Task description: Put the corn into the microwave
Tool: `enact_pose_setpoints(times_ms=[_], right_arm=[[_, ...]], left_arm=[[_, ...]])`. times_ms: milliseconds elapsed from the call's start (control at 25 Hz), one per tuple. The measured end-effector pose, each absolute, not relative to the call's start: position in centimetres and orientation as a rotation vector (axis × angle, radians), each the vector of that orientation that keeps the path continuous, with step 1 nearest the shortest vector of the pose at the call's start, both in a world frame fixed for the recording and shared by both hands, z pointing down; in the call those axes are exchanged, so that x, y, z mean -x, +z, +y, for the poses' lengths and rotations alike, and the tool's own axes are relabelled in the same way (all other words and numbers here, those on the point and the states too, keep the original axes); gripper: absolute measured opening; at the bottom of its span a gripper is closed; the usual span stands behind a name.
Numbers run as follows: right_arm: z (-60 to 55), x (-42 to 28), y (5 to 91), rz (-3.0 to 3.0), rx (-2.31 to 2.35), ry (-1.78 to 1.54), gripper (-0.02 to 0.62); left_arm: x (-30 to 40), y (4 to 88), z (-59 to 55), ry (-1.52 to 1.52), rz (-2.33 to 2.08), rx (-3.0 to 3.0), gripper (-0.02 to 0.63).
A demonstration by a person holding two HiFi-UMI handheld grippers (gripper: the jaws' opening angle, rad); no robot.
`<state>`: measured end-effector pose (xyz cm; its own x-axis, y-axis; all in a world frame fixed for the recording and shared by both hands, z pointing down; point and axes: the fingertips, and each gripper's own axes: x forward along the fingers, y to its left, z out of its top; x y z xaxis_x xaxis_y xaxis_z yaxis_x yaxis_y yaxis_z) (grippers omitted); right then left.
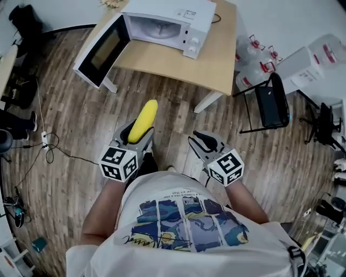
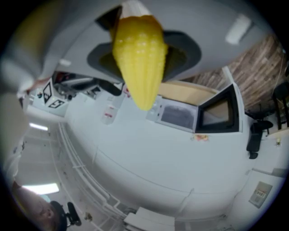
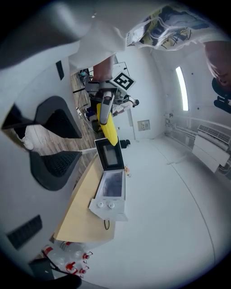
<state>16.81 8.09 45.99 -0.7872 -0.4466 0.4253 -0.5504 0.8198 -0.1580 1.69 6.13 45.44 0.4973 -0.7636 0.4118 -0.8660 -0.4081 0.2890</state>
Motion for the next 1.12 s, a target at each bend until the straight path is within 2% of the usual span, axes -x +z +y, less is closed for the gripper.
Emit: enact_pose_setpoints(times_ms=[440,600,1120], right_arm=[[-1.0,-11.2,44.6,-2.513,-0.982,0.434,0.049],[-3.0,-10.0,44.0,-2.539,-1.074,0.637,0.044],[-13.7,-13.7,43.5,-2.528,-1.03,0.56,0.043]], left_arm=[[4.0,45.6,-10.1,0.337,-1.261,-2.375,0.25],[5.4,46.7,-14.7,0.35,-1.251,-2.377,0.25],[5.2,51.2,-31.2,0.398,-1.433,-2.249,0.25]])
